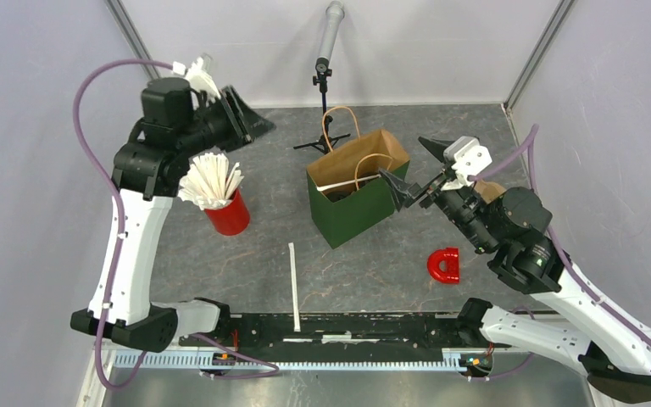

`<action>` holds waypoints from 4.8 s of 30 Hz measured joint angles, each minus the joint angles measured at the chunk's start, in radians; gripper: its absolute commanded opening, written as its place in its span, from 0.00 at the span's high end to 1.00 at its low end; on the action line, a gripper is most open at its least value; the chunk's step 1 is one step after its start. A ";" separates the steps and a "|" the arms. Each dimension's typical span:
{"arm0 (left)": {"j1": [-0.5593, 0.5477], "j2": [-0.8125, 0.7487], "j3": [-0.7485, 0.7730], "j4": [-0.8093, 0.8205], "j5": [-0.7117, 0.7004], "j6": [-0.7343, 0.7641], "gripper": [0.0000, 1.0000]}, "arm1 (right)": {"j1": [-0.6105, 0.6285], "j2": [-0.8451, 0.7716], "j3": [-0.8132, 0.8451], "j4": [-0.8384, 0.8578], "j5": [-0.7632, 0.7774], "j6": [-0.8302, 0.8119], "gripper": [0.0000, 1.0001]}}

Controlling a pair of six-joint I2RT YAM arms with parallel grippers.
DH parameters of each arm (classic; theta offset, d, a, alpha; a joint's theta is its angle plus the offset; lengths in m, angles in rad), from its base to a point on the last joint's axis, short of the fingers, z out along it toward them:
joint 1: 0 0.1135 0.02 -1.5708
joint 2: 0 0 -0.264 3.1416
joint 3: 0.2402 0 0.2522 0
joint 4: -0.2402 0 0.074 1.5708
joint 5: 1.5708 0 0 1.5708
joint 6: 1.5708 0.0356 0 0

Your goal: Pack the takeout coffee

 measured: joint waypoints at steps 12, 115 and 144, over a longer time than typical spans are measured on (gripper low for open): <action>-0.277 -0.027 -0.380 -0.333 -0.262 -0.011 0.49 | 0.000 -0.074 -0.079 -0.045 0.055 0.019 0.02; -0.408 0.488 0.363 0.029 -0.055 0.734 0.97 | 0.000 -0.079 0.041 -0.209 0.177 -0.109 0.02; -0.458 0.423 0.134 0.182 -0.106 0.770 0.87 | 0.000 -0.072 0.041 -0.221 0.180 -0.128 0.02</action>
